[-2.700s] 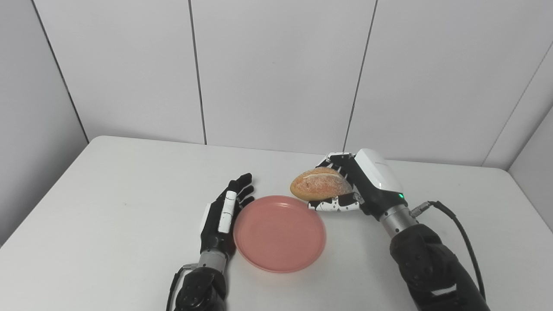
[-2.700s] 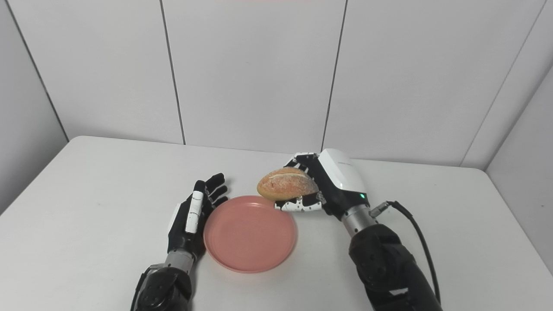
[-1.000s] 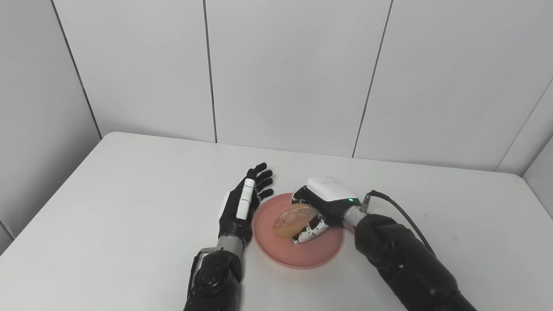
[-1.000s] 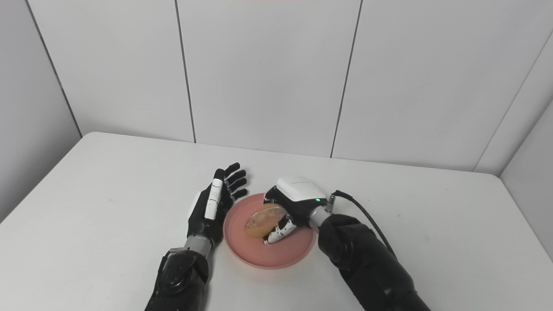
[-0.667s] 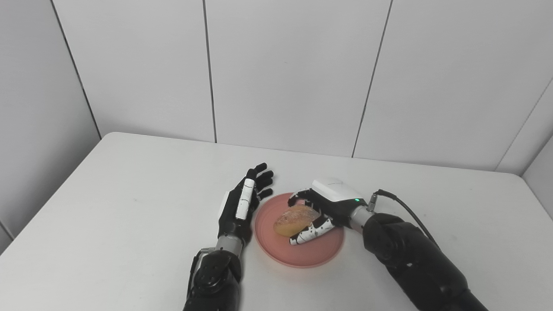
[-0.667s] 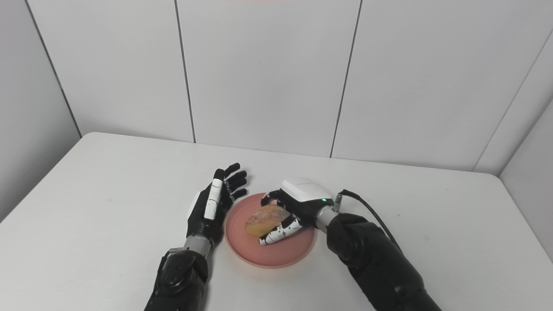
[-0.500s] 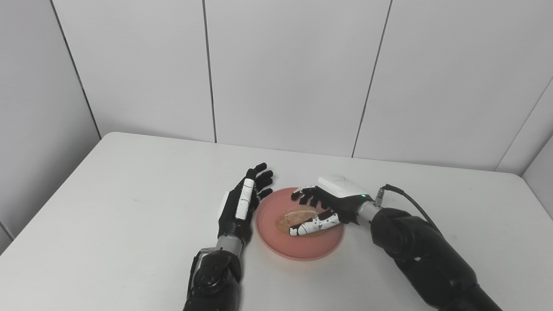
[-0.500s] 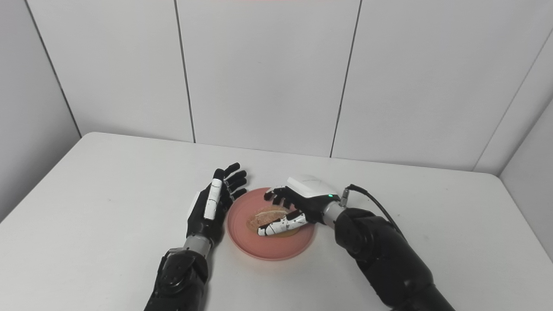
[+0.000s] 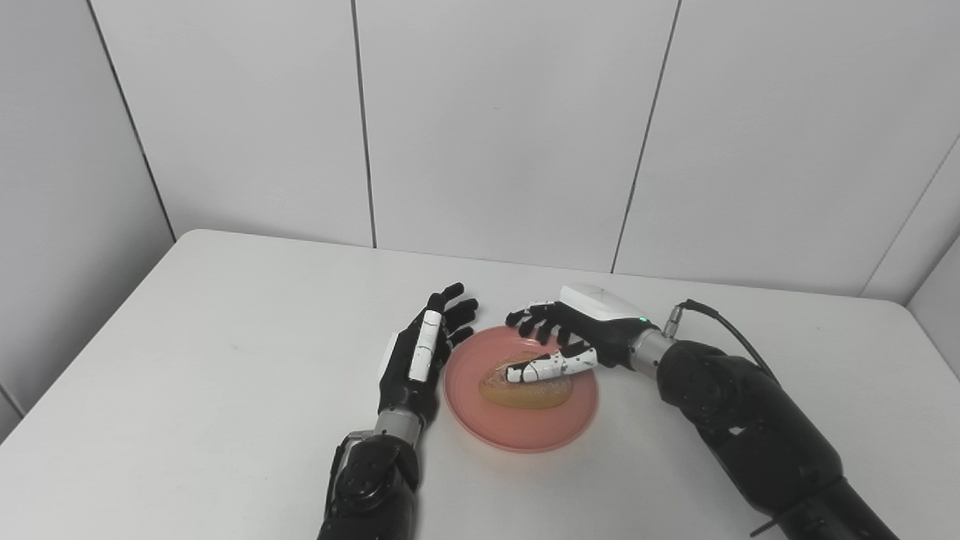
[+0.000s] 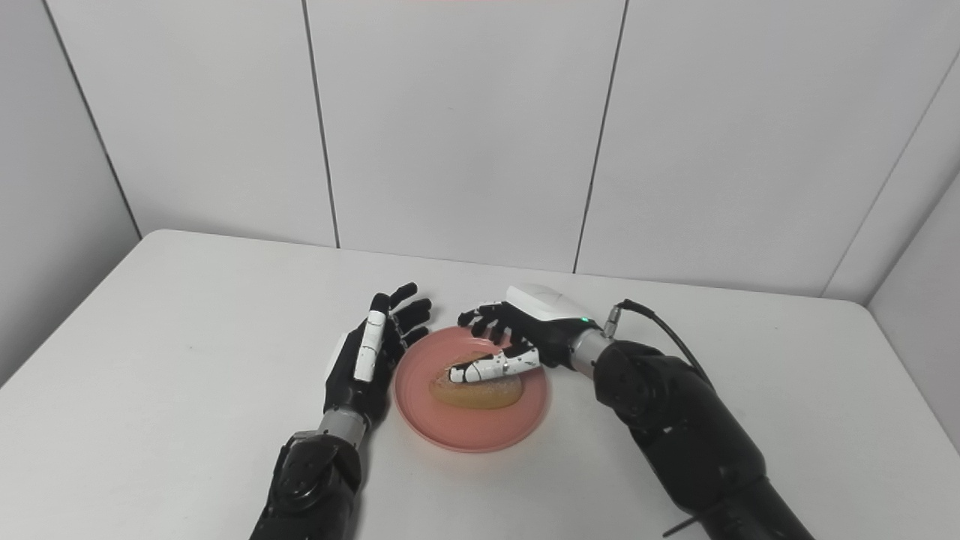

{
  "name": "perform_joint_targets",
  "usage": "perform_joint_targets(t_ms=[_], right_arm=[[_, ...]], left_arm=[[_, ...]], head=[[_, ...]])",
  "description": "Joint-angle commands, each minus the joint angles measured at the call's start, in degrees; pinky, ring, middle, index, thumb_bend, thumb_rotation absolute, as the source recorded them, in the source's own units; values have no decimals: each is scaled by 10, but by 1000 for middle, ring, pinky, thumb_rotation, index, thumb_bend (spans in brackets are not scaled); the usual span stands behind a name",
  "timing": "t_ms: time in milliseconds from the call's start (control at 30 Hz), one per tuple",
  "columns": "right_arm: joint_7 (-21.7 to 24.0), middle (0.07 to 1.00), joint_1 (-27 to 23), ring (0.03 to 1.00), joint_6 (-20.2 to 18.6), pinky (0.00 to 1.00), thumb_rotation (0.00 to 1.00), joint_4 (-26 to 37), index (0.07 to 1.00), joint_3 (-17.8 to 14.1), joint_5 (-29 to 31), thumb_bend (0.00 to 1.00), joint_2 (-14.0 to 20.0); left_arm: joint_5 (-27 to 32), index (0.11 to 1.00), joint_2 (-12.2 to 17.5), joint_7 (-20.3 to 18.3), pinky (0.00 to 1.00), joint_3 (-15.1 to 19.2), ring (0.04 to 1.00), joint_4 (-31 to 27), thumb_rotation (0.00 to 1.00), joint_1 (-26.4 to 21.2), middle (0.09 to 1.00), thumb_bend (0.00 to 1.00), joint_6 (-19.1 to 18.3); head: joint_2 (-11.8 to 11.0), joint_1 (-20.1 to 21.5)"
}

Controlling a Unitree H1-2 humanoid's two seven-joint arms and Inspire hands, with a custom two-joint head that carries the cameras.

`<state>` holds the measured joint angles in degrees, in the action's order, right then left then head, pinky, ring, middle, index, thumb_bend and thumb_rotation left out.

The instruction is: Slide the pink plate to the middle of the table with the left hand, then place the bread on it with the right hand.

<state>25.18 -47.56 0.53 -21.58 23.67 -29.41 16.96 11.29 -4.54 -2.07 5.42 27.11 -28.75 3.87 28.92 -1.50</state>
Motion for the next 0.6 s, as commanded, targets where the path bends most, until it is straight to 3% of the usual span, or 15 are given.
perform_joint_targets(t_ms=[0,200,300,367,567], right_arm=[[1,755,-32,723,21,654,815,19,792,-25,32,1000,7],[14,726,-25,692,8,612,841,31,783,-50,74,1000,3],[-1,703,-7,671,-7,587,854,35,762,-90,120,1000,-15],[-17,698,6,691,-8,632,878,30,748,-122,155,1000,-32],[-88,747,53,731,30,641,963,10,762,-200,229,1000,-84]], left_arm=[[6,778,-1,2,836,2,829,14,841,14,769,815,-34],[3,771,2,2,839,2,820,15,844,15,764,818,-32],[5,771,3,0,849,3,821,16,843,15,762,821,-31],[5,767,2,0,834,3,817,15,841,16,760,827,-31],[1,782,3,5,818,3,806,4,843,20,767,810,-34]], head=[[1,0],[0,2],[-2,1],[-1,1],[2,-2]])
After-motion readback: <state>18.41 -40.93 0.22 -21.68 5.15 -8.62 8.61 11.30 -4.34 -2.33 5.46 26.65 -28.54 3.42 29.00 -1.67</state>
